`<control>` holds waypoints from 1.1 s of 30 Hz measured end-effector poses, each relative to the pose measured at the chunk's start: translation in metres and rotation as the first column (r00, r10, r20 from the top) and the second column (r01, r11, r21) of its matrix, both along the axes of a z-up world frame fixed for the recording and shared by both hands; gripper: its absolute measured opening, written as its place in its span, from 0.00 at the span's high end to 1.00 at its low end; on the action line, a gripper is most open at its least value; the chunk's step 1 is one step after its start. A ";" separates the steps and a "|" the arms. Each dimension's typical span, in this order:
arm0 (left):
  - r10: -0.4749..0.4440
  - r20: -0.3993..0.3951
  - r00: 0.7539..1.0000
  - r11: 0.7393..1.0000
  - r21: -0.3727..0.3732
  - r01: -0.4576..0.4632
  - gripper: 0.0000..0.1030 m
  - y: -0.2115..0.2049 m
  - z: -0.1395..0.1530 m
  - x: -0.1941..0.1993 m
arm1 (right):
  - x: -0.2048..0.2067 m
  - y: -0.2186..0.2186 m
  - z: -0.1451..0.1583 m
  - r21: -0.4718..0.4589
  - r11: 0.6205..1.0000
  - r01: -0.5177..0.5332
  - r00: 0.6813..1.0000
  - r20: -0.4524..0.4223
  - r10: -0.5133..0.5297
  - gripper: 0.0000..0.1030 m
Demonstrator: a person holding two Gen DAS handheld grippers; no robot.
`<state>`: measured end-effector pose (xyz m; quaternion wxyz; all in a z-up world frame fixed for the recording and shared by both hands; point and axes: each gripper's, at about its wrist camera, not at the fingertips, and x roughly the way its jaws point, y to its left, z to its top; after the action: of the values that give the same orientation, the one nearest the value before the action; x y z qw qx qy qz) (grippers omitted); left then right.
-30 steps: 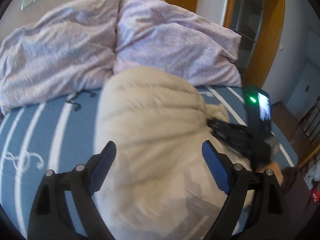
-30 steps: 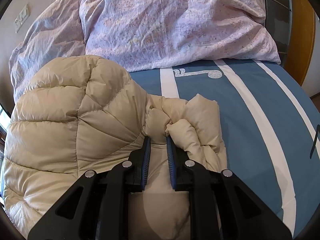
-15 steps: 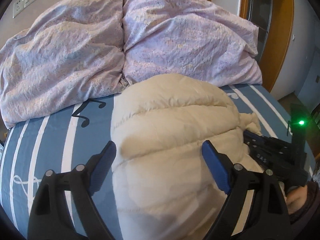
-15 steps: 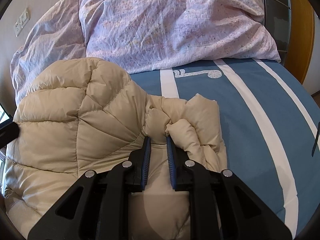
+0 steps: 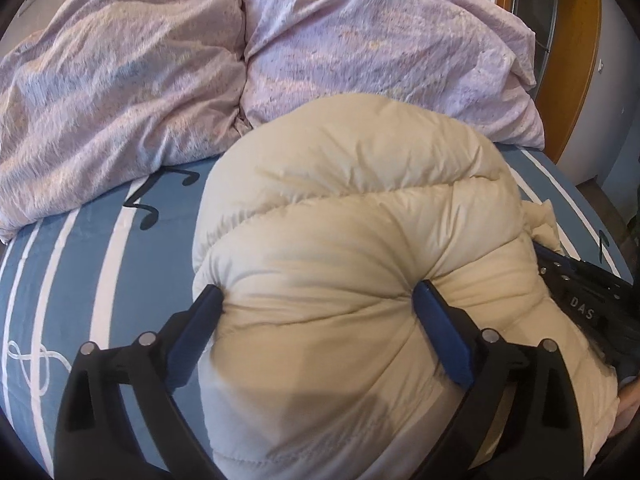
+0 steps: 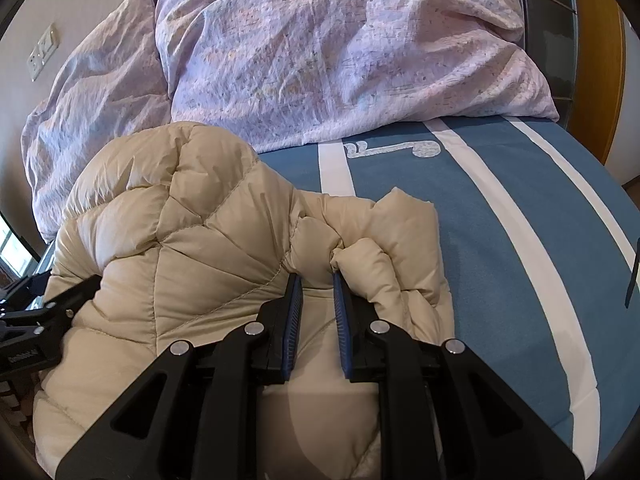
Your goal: Fold large clothes
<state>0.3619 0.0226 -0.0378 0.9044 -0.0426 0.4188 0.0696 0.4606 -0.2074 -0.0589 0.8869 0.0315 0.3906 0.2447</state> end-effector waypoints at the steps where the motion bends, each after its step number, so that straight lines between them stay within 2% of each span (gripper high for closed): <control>1: 0.001 0.001 1.000 1.000 -0.005 -0.001 0.05 0.000 -0.002 0.000 | 0.000 0.000 0.000 0.001 1.000 0.000 1.000 0.001 0.000 0.84; 8: 0.010 -0.003 1.000 1.000 -0.017 -0.010 0.02 0.001 -0.011 0.004 | 0.001 -0.001 -0.001 0.001 1.000 0.001 1.000 0.003 -0.001 0.84; 33: 0.015 -0.028 0.999 1.000 0.000 -0.015 0.02 0.001 -0.023 0.010 | 0.001 -0.001 -0.002 0.004 1.000 -0.004 1.000 0.012 0.004 0.84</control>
<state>0.3724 0.0240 -0.0609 0.8978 -0.0448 0.4312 0.0770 0.4620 -0.2087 -0.0606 0.8888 0.0312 0.3846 0.2473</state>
